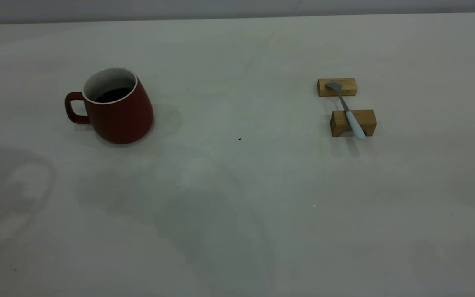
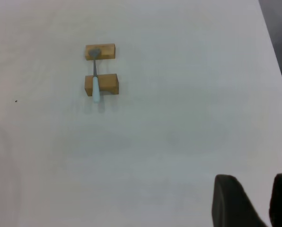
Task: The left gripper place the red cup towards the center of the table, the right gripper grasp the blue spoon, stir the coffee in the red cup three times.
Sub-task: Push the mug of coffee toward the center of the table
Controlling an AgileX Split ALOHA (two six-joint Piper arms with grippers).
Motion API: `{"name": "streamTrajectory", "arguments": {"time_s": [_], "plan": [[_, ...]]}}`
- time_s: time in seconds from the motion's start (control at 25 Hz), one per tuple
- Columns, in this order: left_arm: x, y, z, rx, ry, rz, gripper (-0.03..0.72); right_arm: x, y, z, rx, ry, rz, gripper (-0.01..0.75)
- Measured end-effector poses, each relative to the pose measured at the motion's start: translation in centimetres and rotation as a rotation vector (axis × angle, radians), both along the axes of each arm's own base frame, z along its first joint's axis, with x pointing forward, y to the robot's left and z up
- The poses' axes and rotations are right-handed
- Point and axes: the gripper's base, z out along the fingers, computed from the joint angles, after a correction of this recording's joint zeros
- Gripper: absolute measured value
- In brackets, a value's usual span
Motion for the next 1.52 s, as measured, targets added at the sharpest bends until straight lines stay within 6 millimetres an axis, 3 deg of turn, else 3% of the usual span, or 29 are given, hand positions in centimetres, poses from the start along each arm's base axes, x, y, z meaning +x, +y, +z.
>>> {"name": "streamTrajectory", "arguments": {"time_s": [0.48, 0.76, 1.04, 1.28, 1.52], "plan": [[9.5, -1.0, -5.0, 0.064, 0.001, -0.692, 0.551, 0.0, 0.0, 0.0, 0.000, 0.000, 0.000, 0.241], [13.2, -2.3, -7.1, -0.041, 0.094, -0.894, 0.551, 0.0, 0.0, 0.0, 0.000, 0.000, 0.000, 0.241], [15.2, -2.2, -8.4, -0.057, 0.151, -1.000, 0.551, 0.0, 0.0, 0.0, 0.000, 0.000, 0.000, 0.241], [15.3, -3.4, -11.0, -0.053, 0.179, -1.158, 0.551, 0.0, 0.0, 0.0, 0.000, 0.000, 0.000, 0.241], [15.6, -4.6, -13.0, -0.023, 0.165, -1.195, 0.551, 0.0, 0.0, 0.0, 0.000, 0.000, 0.000, 0.241]]}}
